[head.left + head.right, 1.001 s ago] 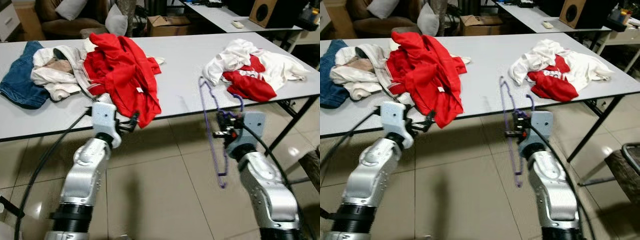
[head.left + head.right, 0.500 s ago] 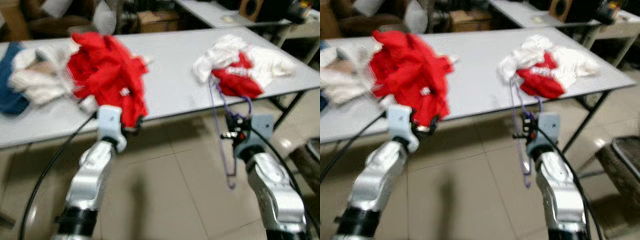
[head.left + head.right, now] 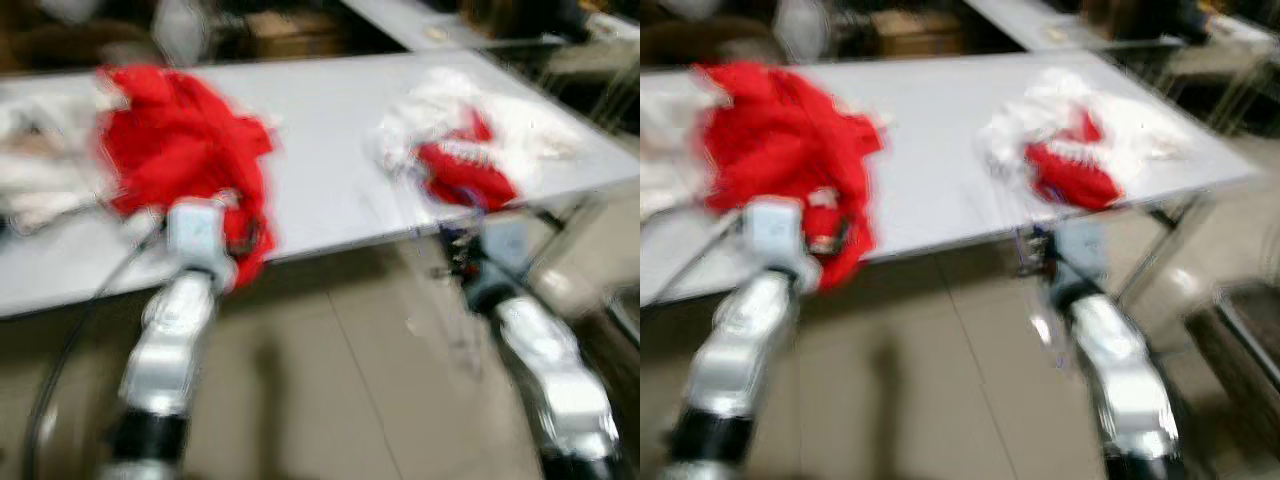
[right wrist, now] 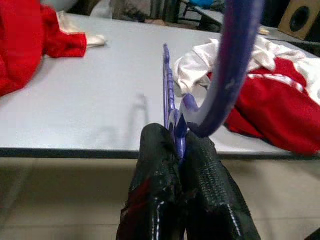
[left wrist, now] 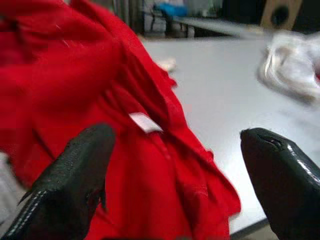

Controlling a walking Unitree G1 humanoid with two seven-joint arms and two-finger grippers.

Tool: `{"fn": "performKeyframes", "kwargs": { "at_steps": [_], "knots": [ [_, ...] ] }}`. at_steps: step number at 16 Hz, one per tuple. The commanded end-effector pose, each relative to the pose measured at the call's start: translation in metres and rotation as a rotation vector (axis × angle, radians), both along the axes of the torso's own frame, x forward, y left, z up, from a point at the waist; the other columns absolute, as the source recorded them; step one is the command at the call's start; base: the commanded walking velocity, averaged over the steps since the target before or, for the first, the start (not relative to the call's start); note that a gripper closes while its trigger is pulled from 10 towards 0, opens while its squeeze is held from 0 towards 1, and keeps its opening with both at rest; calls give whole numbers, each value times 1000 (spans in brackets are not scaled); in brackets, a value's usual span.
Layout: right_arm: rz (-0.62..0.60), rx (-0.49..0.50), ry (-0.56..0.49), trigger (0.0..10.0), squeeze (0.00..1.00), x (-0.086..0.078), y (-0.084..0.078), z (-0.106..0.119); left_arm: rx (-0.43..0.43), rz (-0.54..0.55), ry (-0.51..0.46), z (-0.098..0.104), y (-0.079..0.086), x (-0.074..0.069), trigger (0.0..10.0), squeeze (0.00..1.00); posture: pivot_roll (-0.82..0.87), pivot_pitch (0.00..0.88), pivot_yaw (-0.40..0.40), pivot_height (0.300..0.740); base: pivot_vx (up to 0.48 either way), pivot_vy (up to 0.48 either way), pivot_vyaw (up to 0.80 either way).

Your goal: Hang hanger

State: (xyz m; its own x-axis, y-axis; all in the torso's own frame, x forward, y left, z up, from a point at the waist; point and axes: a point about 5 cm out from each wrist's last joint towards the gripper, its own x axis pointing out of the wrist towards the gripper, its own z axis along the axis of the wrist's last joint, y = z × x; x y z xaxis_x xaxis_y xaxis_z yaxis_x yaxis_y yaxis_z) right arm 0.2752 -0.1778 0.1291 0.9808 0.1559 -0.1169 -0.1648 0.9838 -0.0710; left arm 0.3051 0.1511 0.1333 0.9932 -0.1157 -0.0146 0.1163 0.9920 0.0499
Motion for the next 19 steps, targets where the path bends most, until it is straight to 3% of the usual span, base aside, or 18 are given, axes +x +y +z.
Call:
{"fn": "performKeyframes", "kwargs": {
  "at_steps": [1,2,4,5,6,9,11,14,15,16,19],
  "knots": [
    [29,55,-29,10000,0,1,9,6,17,40,-16,4,9,0,10000,702,-114,0,-69,740,285,0,450],
    [29,103,-33,10000,0,0,10,6,15,49,-26,7,11,1,10000,706,-114,0,-69,740,281,0,0],
    [38,97,-31,10000,0,0,12,5,-4,14,-15,6,9,4,10000,655,-114,0,-66,740,0,0,0],
    [37,94,-32,10000,0,0,13,5,-17,-38,1,4,5,6,10000,1000,-114,0,-62,740,0,0,0],
    [28,92,-32,10000,0,0,12,4,-48,-100,2,5,-1,9,10000,1000,-115,0,-60,740,0,0,0],
    [-19,97,-43,10000,0,0,6,5,-38,-119,69,1,-5,22,10000,1000,-128,0,-43,740,0,0,0],
    [-32,89,-40,10000,0,0,4,4,-81,-160,84,-1,-9,28,10000,1000,-135,0,-43,740,0,0,0],
    [-35,85,-40,10000,0,1,2,6,11,-115,98,2,-7,52,10000,1000,-141,0,-50,740,0,0,0],
    [-35,80,-39,10000,0,2,1,6,16,-85,128,3,-4,62,10000,541,-147,0,-51,740,0,0,0],
    [-35,78,-40,10000,0,1,1,7,0,-74,141,3,-2,65,10000,0,-157,0,-46,740,0,0,0],
    [-50,71,-40,10000,0,-3,-3,8,-26,-23,166,-1,1,74,10000,0,-172,0,-40,740,0,0,0]
  ]
}}
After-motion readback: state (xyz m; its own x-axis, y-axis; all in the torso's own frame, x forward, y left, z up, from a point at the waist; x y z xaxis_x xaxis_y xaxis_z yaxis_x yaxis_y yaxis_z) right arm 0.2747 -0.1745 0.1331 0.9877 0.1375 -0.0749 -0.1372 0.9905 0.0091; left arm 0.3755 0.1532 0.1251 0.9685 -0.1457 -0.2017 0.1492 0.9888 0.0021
